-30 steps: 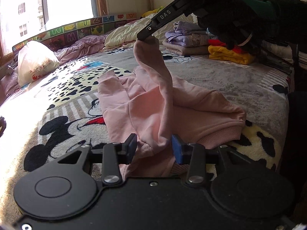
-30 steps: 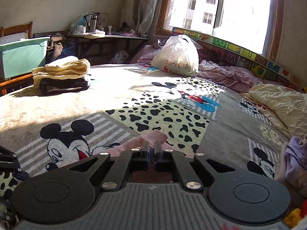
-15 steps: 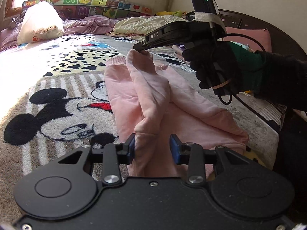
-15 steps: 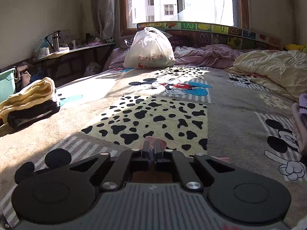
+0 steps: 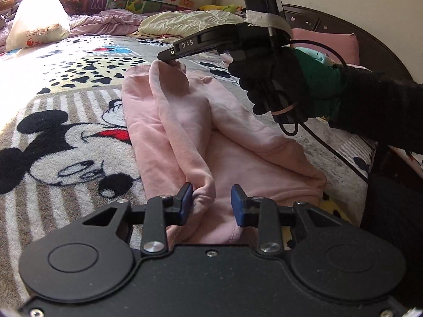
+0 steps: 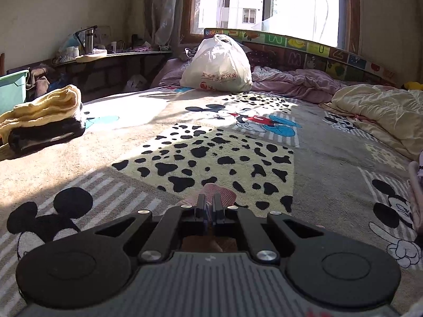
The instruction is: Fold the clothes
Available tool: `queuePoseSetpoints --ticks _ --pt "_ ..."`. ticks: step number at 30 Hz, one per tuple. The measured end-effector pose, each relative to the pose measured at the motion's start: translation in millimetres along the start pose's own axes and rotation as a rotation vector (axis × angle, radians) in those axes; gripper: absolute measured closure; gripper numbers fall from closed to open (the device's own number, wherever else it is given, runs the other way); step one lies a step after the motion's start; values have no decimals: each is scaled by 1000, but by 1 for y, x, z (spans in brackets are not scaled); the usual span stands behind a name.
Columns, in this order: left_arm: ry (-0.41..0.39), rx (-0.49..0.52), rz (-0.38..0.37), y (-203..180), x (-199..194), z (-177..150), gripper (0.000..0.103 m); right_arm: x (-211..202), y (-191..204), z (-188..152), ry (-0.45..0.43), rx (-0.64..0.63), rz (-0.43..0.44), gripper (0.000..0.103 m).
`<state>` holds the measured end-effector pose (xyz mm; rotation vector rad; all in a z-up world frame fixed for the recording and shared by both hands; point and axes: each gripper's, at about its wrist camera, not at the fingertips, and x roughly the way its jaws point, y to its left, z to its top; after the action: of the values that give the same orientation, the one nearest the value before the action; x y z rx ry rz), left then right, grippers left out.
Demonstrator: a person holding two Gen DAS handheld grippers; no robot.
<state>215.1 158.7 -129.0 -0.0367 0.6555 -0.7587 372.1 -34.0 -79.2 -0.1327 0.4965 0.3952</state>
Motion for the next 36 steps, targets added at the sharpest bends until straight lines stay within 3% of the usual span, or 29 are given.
queuePoseSetpoints --ticks 6,8,11,12,14,16,19,21,23,30,34,36 --pt "12 -78 -3 8 -6 -3 73 4 8 2 1 -26 6 98" --pt "6 -156 -2 17 -9 -3 79 6 9 3 -2 -25 -2 98" --pt "-30 -189 14 23 -16 -1 79 19 13 2 54 -43 12 96" --pt "-45 -193 25 23 -19 -1 79 24 13 2 81 -38 13 93" --pt "-75 -200 43 23 -24 1 79 20 10 2 75 -14 9 71" --pt "-108 -210 59 24 -29 4 79 5 6 3 16 2 -5 62" --pt "-113 -231 33 25 -28 8 79 -24 -6 5 -61 32 -4 62" --pt "-88 -271 25 28 -20 10 79 -34 -8 3 -60 24 10 62" --pt "-2 -288 15 28 -10 6 80 -36 -10 -4 -33 16 21 62" --pt "12 -327 -15 33 -15 -1 83 6 -33 -22 143 168 85 63" --pt "-29 -339 1 35 -15 4 66 31 -49 -28 205 356 166 64" --pt "-27 -345 -22 36 -13 5 64 35 -46 -33 210 361 179 72"
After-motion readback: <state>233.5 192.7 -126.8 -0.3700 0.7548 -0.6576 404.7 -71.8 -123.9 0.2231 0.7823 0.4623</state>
